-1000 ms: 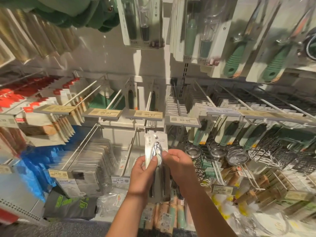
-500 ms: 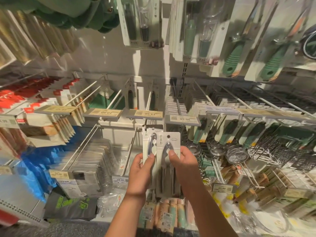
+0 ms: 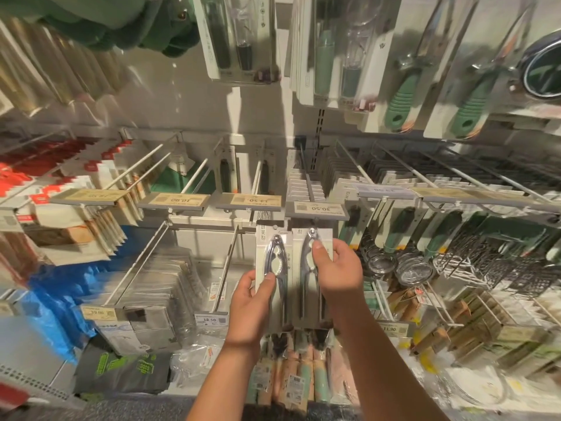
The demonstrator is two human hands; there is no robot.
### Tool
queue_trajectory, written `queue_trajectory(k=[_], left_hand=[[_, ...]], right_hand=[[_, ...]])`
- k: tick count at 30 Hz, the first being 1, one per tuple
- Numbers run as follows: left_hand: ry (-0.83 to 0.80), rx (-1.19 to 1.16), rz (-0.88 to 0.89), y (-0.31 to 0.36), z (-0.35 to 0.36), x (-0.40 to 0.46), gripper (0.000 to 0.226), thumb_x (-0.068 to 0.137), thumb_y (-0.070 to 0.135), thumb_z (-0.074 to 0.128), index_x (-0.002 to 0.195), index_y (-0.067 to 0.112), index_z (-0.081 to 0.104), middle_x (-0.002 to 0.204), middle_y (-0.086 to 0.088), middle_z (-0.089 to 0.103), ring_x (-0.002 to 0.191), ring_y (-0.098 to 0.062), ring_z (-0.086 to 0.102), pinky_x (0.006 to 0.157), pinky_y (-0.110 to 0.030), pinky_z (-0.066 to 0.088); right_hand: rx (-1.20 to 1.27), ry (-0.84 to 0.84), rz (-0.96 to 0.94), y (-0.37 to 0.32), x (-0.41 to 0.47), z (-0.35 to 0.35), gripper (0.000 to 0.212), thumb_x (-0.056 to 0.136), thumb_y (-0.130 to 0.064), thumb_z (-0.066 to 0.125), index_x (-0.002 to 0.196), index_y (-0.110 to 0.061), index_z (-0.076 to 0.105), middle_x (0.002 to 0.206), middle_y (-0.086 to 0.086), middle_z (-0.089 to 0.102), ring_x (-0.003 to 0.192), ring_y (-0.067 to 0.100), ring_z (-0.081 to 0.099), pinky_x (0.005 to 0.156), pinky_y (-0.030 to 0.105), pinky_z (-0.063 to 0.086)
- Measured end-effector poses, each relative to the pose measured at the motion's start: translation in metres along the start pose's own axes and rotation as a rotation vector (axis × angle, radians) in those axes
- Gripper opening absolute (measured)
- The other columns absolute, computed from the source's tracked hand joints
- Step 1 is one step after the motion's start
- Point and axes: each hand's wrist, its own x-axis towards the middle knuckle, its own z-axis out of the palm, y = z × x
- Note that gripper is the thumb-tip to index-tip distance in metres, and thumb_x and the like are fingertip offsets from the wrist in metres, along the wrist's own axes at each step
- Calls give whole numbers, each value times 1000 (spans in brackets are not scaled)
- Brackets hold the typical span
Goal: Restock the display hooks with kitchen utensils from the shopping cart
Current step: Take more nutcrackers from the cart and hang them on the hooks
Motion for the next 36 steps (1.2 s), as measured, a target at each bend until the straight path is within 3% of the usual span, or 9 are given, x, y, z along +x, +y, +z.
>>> queue_trajectory(k=[1,2,9,13,16,20,24,28,36], left_hand=[[5,6,4,0,-1,1,11,101,29,65,112,30,67,106,10,79,111,-20,71,100,-42,54],[13,12,8,0,-2,1,9,102,27,65,110,31,66,103,12,79,109,-16,71,95,-35,54],[17,-24,23,1,-8,0,21,102,30,63,122,32,59,121,15,65,112,0,59,96,-28,44],[2,-49,12,1,-13,0,42,98,44,68,134,28,56,133,9,65,125,-10,58,105,-38,47],[-14,-89,-11,3,-13,-1,39,97,41,68,134,32,56,133,11,65,126,-11,57,109,-41,45],[-52,-89,-14,6,-11,-4,42,92,49,72,129,31,63,127,7,73,126,-20,63,111,-51,46],[-84,-102,-27,6,-5,-9,24,98,36,67,121,29,66,115,8,78,115,-15,70,103,-42,50],[-106,-117,-29,-1,-2,-7,68,76,60,82,133,29,62,131,-3,71,126,-28,65,111,-59,45],[-133,-140,-30,-5,-3,-2,90,68,70,84,142,27,56,142,-8,64,133,-32,59,112,-63,42]], right_hand=[[-36,26,56,2,8,1,38,104,-34,58,115,2,62,133,-2,34,105,34,63,91,42,47],[-73,42,111,5,17,3,39,104,-36,58,122,-2,60,117,10,65,115,28,61,98,40,45],[-201,1,348,3,53,13,22,101,-24,63,103,-2,64,74,7,56,66,19,53,62,30,41],[-176,33,389,-1,54,11,20,100,-20,66,100,0,64,122,27,63,85,30,68,78,43,55],[-206,37,413,14,49,10,43,100,-35,63,70,-4,56,71,20,53,69,24,52,75,37,42],[0,59,465,25,24,13,59,97,-44,67,139,-5,52,126,10,58,116,30,58,98,35,45],[73,-43,369,35,2,13,50,96,-46,66,104,3,66,86,6,68,79,31,65,73,36,54],[26,-211,287,20,-7,12,31,104,-31,60,86,-10,75,76,0,75,74,15,71,73,26,56],[41,-224,181,12,-17,9,35,98,-22,67,69,-16,48,54,-7,32,49,8,29,47,22,28]])
